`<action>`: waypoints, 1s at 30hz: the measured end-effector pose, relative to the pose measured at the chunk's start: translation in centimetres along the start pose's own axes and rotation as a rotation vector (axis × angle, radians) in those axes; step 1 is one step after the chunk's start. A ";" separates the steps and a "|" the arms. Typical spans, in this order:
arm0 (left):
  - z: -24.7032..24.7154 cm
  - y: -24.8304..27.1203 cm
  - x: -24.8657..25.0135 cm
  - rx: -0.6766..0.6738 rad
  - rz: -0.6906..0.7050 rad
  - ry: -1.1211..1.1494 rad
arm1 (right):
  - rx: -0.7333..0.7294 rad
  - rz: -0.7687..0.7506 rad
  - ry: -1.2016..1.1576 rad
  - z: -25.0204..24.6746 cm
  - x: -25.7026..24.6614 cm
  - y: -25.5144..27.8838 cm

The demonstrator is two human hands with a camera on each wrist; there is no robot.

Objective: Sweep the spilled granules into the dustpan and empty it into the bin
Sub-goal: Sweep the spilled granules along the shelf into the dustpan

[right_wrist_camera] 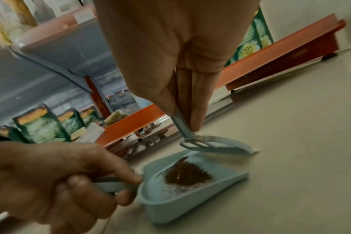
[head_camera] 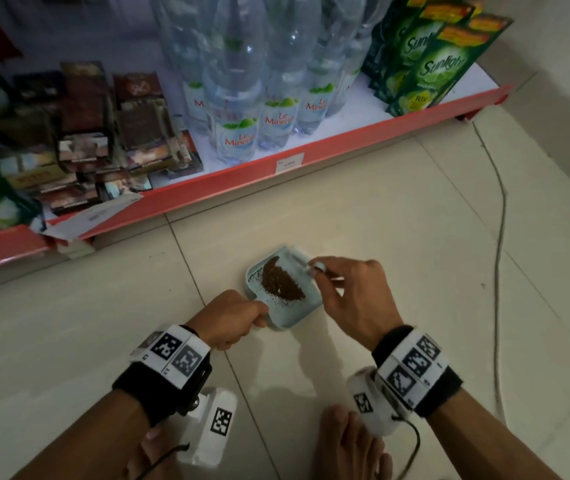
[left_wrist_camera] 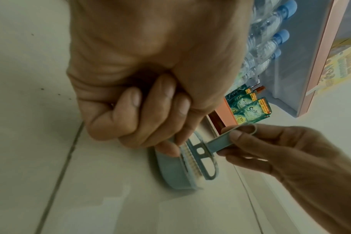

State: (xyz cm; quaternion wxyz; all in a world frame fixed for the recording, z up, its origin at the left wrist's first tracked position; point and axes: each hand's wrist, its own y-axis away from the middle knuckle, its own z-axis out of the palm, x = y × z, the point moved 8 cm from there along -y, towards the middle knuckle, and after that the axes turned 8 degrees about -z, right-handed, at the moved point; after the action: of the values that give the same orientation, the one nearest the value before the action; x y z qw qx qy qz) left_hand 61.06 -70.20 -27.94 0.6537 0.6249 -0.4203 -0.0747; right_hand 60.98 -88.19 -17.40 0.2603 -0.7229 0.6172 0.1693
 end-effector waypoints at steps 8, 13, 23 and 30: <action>-1.1 2.5 -0.8 -0.014 0.139 0.046 | 0.090 -0.082 -0.070 -2.1 -3.7 -1.8; -4.5 5.5 -2.9 0.071 0.197 0.170 | 0.017 -0.168 -0.205 -1.8 -8.7 -5.0; -10.9 13.8 -18.0 0.324 0.021 0.703 | -0.311 -0.565 -0.402 6.5 -26.3 -8.2; -10.9 22.5 -27.7 0.594 -0.052 0.931 | -0.641 -0.829 -0.534 12.7 -39.3 -6.9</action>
State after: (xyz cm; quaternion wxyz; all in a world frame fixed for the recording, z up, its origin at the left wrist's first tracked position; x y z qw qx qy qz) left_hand 40.81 -40.01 -19.31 0.5640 0.7596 -0.0745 0.3152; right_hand 61.66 -48.44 -4.25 0.2196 -0.8789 0.1143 0.4077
